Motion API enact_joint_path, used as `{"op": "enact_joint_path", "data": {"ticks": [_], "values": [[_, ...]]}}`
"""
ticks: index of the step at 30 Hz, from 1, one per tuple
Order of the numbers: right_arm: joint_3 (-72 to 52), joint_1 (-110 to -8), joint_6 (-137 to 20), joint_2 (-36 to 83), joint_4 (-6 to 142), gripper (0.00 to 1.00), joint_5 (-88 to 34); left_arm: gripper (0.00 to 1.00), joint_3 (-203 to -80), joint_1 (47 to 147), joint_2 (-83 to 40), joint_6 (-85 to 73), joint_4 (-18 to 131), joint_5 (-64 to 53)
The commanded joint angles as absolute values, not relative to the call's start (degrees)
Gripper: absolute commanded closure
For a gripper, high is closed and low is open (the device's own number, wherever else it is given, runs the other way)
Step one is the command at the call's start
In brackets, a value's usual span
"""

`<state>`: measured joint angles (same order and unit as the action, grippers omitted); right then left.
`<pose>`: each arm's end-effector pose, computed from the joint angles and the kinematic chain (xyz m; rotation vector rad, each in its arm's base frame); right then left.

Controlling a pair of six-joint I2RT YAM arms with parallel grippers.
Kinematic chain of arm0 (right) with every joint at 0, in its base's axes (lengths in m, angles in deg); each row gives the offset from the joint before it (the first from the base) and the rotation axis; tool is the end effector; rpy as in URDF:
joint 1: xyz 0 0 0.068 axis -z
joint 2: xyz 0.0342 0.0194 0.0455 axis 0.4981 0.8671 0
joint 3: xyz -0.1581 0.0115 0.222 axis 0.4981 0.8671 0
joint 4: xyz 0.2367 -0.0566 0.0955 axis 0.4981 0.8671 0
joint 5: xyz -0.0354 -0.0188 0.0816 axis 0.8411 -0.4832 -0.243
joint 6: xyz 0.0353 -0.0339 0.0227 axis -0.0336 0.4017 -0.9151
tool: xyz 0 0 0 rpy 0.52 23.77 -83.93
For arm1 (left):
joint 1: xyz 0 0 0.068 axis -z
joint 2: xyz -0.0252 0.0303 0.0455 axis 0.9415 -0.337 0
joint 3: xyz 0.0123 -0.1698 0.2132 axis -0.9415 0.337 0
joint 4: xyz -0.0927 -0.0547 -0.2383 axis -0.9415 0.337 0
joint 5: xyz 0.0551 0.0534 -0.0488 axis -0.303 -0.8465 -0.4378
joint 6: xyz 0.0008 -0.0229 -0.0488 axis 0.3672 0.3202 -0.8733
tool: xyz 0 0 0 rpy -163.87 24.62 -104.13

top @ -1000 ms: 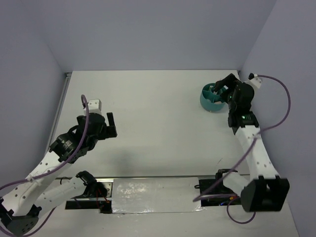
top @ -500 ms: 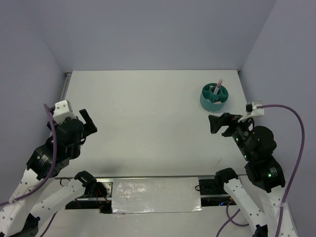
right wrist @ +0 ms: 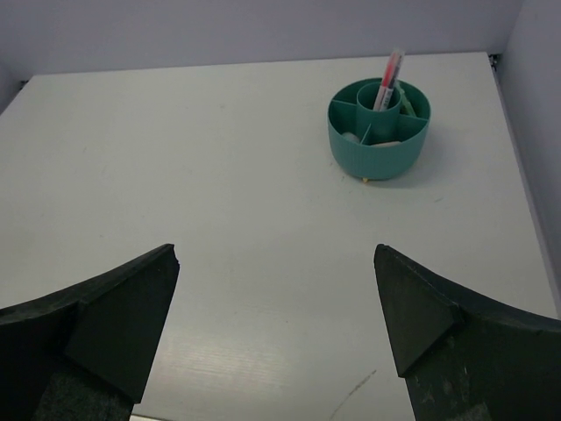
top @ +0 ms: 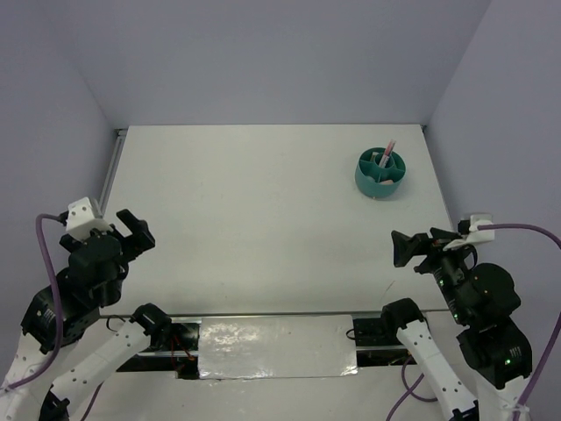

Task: Sort the stationery into containers
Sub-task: Reset both arms

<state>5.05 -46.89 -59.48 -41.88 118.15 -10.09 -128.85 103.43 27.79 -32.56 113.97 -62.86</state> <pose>0.0052 -0.0045 0.3896 -0.0122 1.6671 0.1925 0.0516 -0.0014 0.3800 -0.6090 1.7064 -0.0409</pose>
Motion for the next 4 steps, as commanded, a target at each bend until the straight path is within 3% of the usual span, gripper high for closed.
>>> {"op": "enact_joint_path", "data": {"ticks": [1, 4], "values": [[5.27, -47.19, -58.61, -41.52, 118.87, 0.0, -9.79, 0.01, -128.65, 103.18, 28.81, -32.15, 113.63, -62.27], [5.45, -47.19, -58.52, -41.0, 118.34, 0.0, -10.49, 0.01, -128.91, 103.18, 29.16, -31.71, 113.81, -62.8]]}}
